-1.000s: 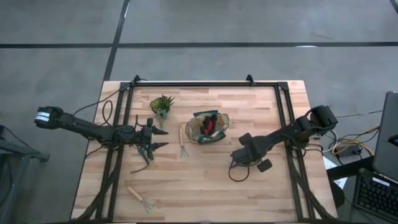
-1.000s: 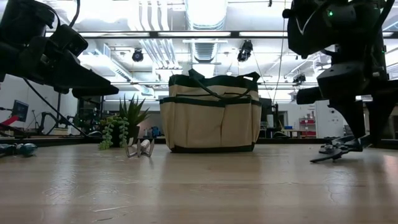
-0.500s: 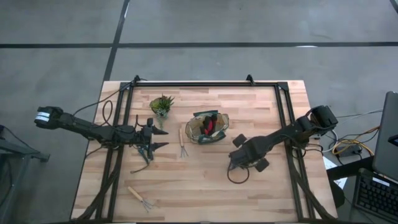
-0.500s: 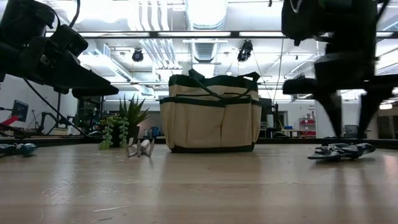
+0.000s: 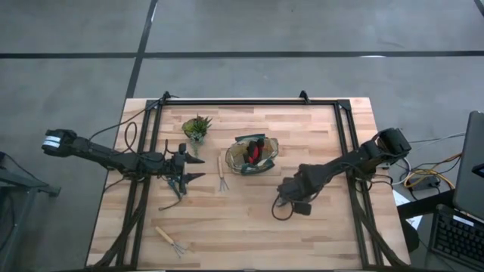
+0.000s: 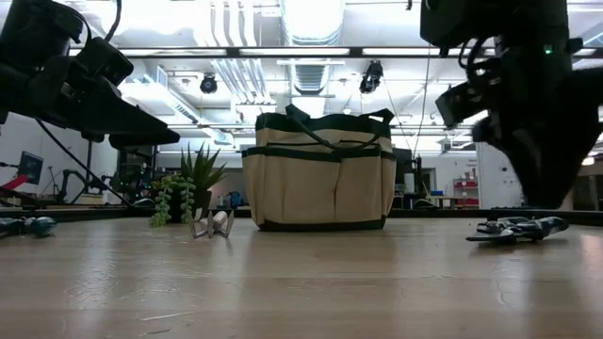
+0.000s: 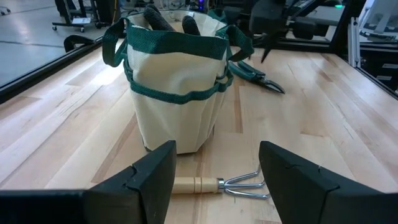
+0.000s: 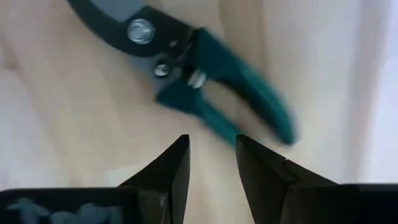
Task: Pick & Place Garden tools in Gardening bag
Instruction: Put the green shear scissors into the white gardening bag
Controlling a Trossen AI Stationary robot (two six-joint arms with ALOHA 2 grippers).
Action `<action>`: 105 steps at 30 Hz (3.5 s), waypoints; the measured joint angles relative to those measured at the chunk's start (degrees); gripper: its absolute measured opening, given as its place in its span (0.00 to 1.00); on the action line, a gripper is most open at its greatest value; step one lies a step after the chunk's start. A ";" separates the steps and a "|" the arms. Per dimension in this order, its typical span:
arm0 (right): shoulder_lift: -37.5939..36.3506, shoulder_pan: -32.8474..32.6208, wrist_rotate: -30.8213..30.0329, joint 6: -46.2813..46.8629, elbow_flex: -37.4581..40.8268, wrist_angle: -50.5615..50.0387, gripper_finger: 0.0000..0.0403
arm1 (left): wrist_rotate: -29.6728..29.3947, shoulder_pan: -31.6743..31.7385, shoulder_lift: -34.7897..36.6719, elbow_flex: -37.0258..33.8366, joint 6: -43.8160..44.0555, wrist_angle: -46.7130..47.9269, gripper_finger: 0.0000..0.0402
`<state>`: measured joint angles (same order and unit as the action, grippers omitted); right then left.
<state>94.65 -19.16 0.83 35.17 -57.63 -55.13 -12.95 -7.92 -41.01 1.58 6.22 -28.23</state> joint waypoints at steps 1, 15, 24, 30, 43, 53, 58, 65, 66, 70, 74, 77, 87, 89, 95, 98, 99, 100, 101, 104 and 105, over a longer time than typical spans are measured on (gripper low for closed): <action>-0.07 -0.12 1.84 3.02 0.00 -0.02 0.31 | 0.01 -0.02 0.00 0.00 0.00 0.00 0.58; -0.55 -2.12 8.69 24.29 5.75 1.61 0.36 | 0.00 0.00 -0.02 0.00 0.00 0.00 0.58; -3.96 -1.68 7.41 26.93 13.26 3.20 0.37 | 0.00 -0.02 0.00 0.00 0.00 0.02 0.58; -6.74 0.51 5.78 27.65 17.44 7.29 0.36 | 0.01 0.00 -0.04 0.00 0.01 0.36 0.58; -8.15 7.47 -9.62 21.94 16.74 12.15 0.33 | 0.02 -0.01 -0.07 0.00 0.00 0.96 0.58; -8.23 12.15 -13.85 15.03 16.87 18.15 0.28 | 0.01 -0.01 -0.07 0.00 0.01 0.94 0.58; -8.36 12.17 -12.48 13.93 16.83 18.68 0.28 | 0.00 0.00 -0.07 0.00 0.00 0.94 0.58; -11.43 11.85 -8.84 17.84 16.12 17.95 0.27 | 0.00 0.00 -0.07 0.00 0.00 0.94 0.58; -12.09 11.83 -8.32 18.10 15.60 18.01 0.26 | 0.01 -0.02 -0.07 0.00 0.00 0.95 0.58; -14.52 11.83 -6.34 23.82 14.05 18.78 0.27 | 0.00 -0.01 -0.07 0.00 0.02 0.96 0.58; -14.55 11.83 -4.31 24.62 13.86 20.15 0.31 | 0.00 0.00 -0.07 0.00 0.00 1.22 0.58; -13.22 11.87 -2.45 24.87 13.92 20.15 0.37 | 0.00 -0.01 -0.07 0.00 0.01 1.28 0.58; -7.00 11.93 -2.27 24.64 13.88 21.76 0.55 | 0.00 -0.01 -0.09 0.00 0.01 1.32 0.58; -6.30 12.04 -2.31 24.41 13.88 22.17 0.55 | 0.00 0.00 -0.09 0.00 0.01 1.30 0.58; -4.49 13.29 -2.25 23.00 13.81 23.80 0.52 | 0.02 0.00 -0.11 0.00 0.00 1.29 0.58; -3.90 13.53 -2.27 21.35 13.73 23.62 0.47 | 0.00 -0.02 -0.11 0.00 0.00 1.31 0.58; -3.75 13.55 -2.33 20.90 13.73 23.58 0.45 | 0.02 -0.01 -0.11 0.00 0.01 1.29 0.58; -3.72 13.55 -2.53 20.49 13.75 23.56 0.43 | 0.00 0.00 -0.11 0.00 0.00 1.31 0.58; -3.72 13.55 -2.90 20.10 13.79 23.51 0.40 | 0.02 -0.02 -0.11 0.00 0.01 1.31 0.58; -3.65 13.53 -4.30 17.27 13.84 23.47 0.30 | 0.01 0.00 -0.11 0.00 0.01 1.30 0.58; -3.64 13.53 -4.82 15.95 13.85 23.47 0.26 | 0.00 -0.01 -0.11 0.00 0.01 1.31 0.58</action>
<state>91.01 -5.63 -3.99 51.11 -43.77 -31.66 -12.95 -7.94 -41.12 1.58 6.23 -26.92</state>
